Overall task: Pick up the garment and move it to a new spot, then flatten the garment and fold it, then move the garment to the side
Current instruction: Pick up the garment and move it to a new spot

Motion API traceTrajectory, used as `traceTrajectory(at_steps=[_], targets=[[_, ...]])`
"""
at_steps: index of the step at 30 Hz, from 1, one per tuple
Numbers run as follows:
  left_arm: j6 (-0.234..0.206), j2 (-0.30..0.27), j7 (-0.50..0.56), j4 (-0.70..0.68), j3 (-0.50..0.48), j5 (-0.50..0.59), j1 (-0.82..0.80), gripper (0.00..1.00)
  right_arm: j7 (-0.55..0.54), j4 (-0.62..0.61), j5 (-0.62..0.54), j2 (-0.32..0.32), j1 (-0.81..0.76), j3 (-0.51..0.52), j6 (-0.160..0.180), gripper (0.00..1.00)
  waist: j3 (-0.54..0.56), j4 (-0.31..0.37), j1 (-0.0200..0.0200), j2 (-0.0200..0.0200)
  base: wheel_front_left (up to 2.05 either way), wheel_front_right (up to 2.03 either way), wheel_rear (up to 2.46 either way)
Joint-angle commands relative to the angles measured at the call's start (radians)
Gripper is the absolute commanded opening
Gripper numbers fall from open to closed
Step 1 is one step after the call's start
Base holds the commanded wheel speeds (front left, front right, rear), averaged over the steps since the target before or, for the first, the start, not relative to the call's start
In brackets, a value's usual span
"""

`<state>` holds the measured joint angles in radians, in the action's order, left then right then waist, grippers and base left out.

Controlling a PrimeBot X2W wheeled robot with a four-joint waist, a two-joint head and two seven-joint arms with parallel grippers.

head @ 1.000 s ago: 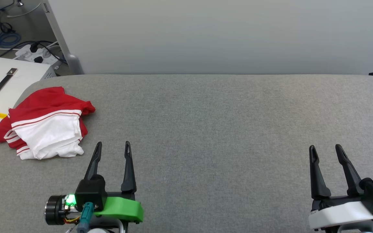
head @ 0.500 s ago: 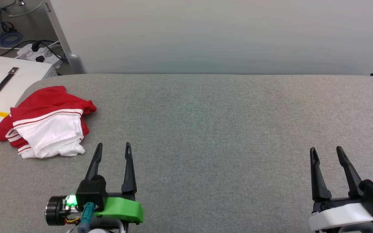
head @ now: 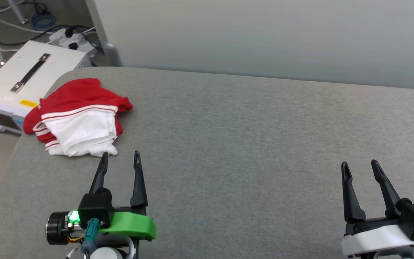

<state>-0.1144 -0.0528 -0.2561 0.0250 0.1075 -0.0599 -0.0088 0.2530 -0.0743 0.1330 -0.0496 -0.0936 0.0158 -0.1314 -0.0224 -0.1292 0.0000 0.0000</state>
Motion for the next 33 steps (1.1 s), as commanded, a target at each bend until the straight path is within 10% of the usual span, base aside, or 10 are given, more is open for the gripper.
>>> traceTrajectory(at_steps=[1,33], targets=[[-0.006,0.003,-0.006,0.002,-0.005,-0.011,-0.02,1.0,0.009,-0.009,-0.012,-0.001,0.015,-0.003,0.001,1.0,-0.026,-0.053,0.0,0.0,0.0,0.0,0.0],[-0.019,0.003,-0.006,0.015,-0.04,-0.07,-0.04,1.0,0.009,-0.03,-0.083,-0.001,0.051,-0.07,0.001,1.0,-0.078,-0.395,0.0,0.0,0.0,0.0,0.0]])
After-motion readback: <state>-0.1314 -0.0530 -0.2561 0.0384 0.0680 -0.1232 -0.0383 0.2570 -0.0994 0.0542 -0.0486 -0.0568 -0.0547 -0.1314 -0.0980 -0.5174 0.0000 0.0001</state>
